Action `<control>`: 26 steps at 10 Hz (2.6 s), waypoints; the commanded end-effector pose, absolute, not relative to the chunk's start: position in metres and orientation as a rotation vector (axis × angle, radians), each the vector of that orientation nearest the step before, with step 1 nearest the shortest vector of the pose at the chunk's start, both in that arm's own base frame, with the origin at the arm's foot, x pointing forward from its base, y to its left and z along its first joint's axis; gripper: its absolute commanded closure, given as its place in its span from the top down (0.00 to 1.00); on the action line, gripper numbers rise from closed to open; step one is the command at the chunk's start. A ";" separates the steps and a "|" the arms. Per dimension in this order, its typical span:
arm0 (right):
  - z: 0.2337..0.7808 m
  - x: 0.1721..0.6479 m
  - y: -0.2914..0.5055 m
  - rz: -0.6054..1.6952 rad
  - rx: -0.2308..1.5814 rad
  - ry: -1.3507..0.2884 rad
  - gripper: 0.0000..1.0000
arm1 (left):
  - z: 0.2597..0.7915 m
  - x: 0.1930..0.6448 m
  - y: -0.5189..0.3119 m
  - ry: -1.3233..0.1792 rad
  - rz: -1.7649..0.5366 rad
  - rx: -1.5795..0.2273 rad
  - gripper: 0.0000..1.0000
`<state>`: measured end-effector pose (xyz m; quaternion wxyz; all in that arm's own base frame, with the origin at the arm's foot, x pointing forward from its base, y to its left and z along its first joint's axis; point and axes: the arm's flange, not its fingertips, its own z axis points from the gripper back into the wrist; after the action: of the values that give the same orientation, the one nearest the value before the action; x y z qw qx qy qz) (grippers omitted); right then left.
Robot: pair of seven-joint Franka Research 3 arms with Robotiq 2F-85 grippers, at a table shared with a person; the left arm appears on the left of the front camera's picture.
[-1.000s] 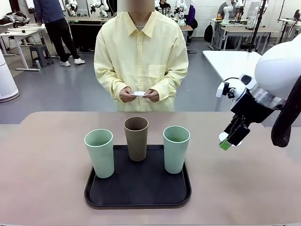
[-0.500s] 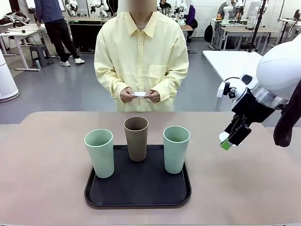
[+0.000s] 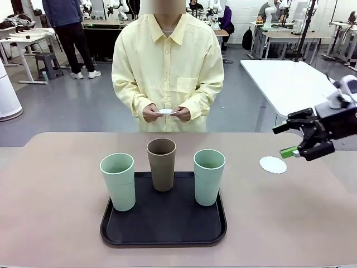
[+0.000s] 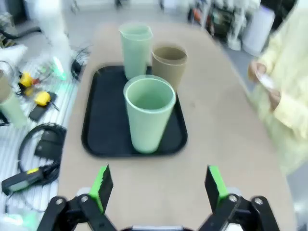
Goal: Place coasters on the table and set cups on them.
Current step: Pick up one Reusable plastic cup and place it on a coaster set by the human.
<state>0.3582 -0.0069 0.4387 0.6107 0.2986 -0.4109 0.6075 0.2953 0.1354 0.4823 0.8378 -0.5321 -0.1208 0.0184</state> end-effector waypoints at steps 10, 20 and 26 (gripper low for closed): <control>0.304 0.373 0.038 1.316 0.938 -0.849 1.00 | 0.483 0.297 0.135 -0.267 0.030 -1.140 1.00; 0.281 0.387 0.058 1.400 0.997 -1.038 1.00 | 0.483 0.297 0.135 -0.267 0.030 -1.140 1.00; 0.257 0.403 0.097 1.412 1.028 -0.990 1.00 | 0.483 0.297 0.135 -0.267 0.030 -1.140 1.00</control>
<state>0.3981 0.0874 0.2616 0.5350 0.4407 -0.4061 0.5955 0.2953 0.1353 0.4823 0.8378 -0.5321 -0.1207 0.0183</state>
